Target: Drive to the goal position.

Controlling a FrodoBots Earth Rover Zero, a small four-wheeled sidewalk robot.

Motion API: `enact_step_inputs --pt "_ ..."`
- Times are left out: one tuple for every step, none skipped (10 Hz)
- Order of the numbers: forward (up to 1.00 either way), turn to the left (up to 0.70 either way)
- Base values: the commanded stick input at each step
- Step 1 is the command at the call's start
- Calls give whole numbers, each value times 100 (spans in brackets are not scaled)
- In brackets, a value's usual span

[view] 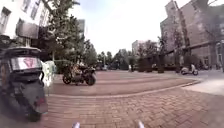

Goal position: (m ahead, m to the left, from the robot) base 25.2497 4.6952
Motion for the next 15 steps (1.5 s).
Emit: enact_step_inputs --pt "70 0" --pt "70 0" --pt "70 0" --pt "70 0" --pt "70 0" --pt "70 0" --pt "70 0" --pt "70 0" --pt "70 0" --pt "70 0" --pt "70 -5" --pt "70 -12" --pt "70 -14" --pt "70 -14" --pt "70 0"
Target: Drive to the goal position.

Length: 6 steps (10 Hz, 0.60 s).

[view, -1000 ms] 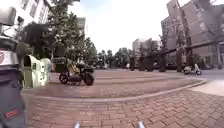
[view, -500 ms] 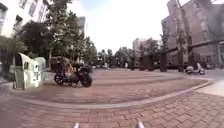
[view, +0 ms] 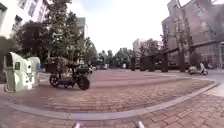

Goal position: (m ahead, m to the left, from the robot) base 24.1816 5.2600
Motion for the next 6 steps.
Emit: enact_step_inputs --pt "70 0" --pt "70 0" --pt "70 0" --pt "70 0" --pt "70 0" --pt "70 0"
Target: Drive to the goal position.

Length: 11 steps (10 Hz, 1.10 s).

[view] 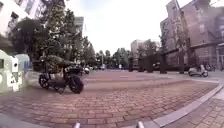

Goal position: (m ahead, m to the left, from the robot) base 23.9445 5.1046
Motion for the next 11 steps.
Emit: enact_step_inputs --pt "70 0" --pt "70 0" --pt "70 0" --pt "70 0" --pt "70 0" --pt "70 0" --pt "70 0" --pt "70 0" --pt "70 0" --pt "70 0" --pt "70 0"
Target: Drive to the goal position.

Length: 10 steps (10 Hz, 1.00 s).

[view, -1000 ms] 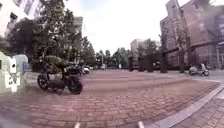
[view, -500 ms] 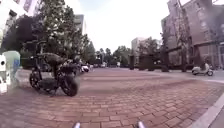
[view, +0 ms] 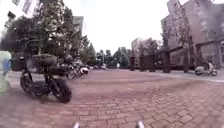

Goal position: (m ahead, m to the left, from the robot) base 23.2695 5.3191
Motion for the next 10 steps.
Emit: enact_step_inputs --pt "70 0" --pt "70 0" --pt "70 0" --pt "70 0" --pt "70 0" --pt "70 0" --pt "70 0" --pt "70 0" --pt "70 0" --pt "70 0"
